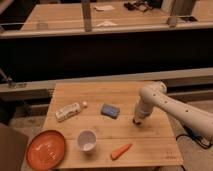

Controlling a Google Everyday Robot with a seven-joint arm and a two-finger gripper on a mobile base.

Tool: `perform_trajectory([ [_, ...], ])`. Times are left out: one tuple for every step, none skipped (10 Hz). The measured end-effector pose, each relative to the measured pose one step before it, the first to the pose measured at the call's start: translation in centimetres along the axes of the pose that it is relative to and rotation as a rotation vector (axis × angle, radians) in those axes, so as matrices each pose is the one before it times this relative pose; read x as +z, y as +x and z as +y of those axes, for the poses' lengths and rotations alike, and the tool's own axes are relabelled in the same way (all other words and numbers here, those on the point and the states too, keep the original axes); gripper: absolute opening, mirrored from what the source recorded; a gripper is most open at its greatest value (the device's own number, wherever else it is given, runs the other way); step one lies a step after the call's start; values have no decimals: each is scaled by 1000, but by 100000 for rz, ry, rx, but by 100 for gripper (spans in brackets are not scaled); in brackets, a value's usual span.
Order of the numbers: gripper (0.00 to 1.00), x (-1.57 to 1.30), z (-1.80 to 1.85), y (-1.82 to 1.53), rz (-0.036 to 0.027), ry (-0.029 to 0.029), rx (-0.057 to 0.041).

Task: Push the eraser across the table

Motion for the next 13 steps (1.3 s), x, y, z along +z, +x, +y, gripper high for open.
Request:
perform_trajectory([
  [0,53,-69,167,88,-139,373],
  [0,84,-82,-67,-38,-124,-81],
  [0,141,-135,-106,93,-131,-280],
  [0,87,-46,-74,40,-72,-83],
  [0,83,-88,-63,-41,-6,86],
  [0,72,-99,-5,61,-13,222],
  [0,93,-119,9,150,6,-22],
  [0,53,-40,14,72,-29,-16],
  [0,-22,10,-11,2,-73,-19],
  [0,-48,8,-5,15,-45,-22],
  [0,-5,2,-7,-10,-17,-67],
  [0,90,-152,-102,196,73,-278],
  [0,206,-405,-394,240,165,-490],
])
